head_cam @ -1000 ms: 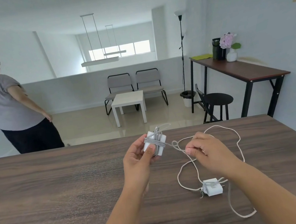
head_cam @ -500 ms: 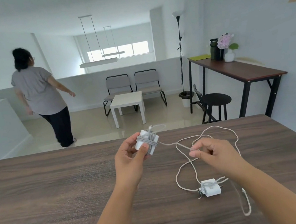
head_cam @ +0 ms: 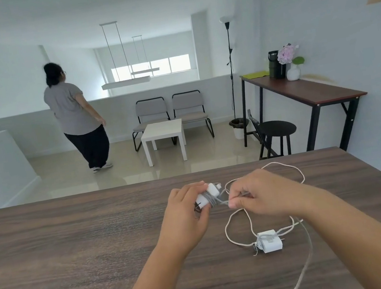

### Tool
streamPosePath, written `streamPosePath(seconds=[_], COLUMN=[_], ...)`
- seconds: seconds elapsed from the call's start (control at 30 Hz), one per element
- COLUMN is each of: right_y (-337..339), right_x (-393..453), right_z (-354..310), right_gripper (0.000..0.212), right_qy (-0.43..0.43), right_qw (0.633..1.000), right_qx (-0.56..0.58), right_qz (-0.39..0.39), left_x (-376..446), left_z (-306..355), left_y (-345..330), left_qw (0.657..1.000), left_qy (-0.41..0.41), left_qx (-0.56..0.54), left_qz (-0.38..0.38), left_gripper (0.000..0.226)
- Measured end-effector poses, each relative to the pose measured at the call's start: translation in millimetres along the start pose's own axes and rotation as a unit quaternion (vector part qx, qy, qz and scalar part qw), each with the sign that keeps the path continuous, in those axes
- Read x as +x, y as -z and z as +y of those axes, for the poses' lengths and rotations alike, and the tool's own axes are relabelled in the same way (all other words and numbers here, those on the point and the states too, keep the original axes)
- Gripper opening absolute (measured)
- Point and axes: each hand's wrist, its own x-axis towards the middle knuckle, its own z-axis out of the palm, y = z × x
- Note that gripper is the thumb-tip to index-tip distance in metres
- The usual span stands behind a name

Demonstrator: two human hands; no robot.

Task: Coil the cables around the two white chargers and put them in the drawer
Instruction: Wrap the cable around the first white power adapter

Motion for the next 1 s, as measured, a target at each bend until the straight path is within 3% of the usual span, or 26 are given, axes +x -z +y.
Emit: streamPosePath(seconds=[0.17,0.3,0.4,0.53,0.73,0.83,0.9,1.0], right_y=[26.6,28.4,20.6,10.3,2.1,-6.4,-15.3,-30.6], right_x=[14.3,30.4,37.4,43.1,47.3,45.7,43.8,44.7], right_z=[-1.3,4.6,4.4,3.8,12.2,17.2,18.2,19.1], right_gripper=[0.009,0.005,0.012,0.025,0.029,0.009,0.005,0.014], right_qy=[0.013,0.014,0.03,0.015,-0.127,-0.151,-0.159,-0.185], right_qw=[1.0,0.988,0.963,0.905,0.822,0.744,0.72,0.731], right_qx=[0.027,0.155,0.266,0.424,0.55,0.646,0.673,0.656], right_qz=[-0.004,0.016,0.019,0.031,-0.08,-0.084,-0.053,0.03], left_x=[0.4,0.7,2.1,2.8,-2.0,-1.5,-0.8,1.9], left_z=[6.0,16.8,25.9,26.8,28.7,31.3,33.8,40.2], left_y=[10.7,21.0,25.2,22.1,13.8,8.8,3.4,-7.2], left_qw=[0.995,0.975,0.926,0.886,0.867,0.854,0.821,0.743], left_qy=[-0.064,0.026,0.123,0.157,0.164,0.169,0.202,0.277], left_qx=[-0.043,-0.215,-0.352,-0.437,-0.47,-0.491,-0.533,-0.606], left_qz=[-0.062,-0.054,-0.058,-0.018,0.01,0.019,0.03,0.061], left_gripper=[0.04,0.043,0.044,0.046,0.044,0.04,0.04,0.038])
